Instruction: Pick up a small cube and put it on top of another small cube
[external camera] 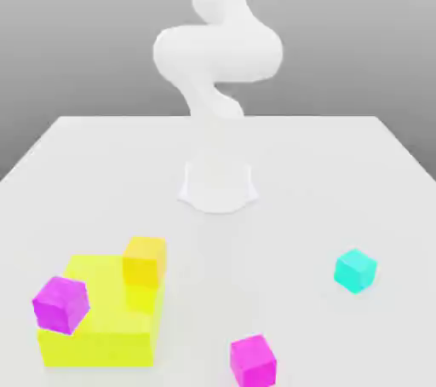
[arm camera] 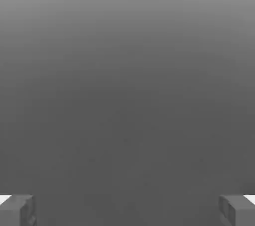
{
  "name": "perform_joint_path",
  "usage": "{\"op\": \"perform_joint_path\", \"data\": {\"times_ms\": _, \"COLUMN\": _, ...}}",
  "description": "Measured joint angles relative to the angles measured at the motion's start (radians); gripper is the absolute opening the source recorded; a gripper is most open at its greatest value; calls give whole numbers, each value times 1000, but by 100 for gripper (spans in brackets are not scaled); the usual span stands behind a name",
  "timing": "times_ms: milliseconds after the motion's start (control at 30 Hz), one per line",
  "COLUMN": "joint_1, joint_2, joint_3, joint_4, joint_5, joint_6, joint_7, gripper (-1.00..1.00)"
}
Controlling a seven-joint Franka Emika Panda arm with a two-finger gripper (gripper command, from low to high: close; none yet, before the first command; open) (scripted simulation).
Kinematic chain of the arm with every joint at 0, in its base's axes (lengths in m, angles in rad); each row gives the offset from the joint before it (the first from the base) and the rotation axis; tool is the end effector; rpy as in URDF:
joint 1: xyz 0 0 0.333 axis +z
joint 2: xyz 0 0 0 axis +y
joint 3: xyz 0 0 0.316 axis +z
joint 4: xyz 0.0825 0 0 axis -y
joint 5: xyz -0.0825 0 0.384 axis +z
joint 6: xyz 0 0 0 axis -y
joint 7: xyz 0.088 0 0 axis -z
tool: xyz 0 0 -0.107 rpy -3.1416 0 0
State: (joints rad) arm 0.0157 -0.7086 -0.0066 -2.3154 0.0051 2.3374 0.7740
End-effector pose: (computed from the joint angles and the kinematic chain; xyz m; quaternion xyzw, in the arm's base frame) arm 0.3807 0.0027 0.6743 -0.8661 0.3495 -0.3284 0.1406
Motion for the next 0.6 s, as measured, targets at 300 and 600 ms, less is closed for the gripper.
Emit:
{"op": "perform_joint_path", "data": {"times_ms": 300, "joint_1": 47, "joint_2": 333, "joint_3": -13, "joint_4": -56, "joint_5": 24, "joint_6": 135, "joint_7": -100, "gripper": 0}}
{"op": "perform_joint_path", "data": {"times_ms": 600, "joint_1": 78, "joint_2": 659, "joint_3": -8, "joint_4": -110, "joint_5": 36, "joint_6": 267, "joint_7": -188, "gripper": 0}}
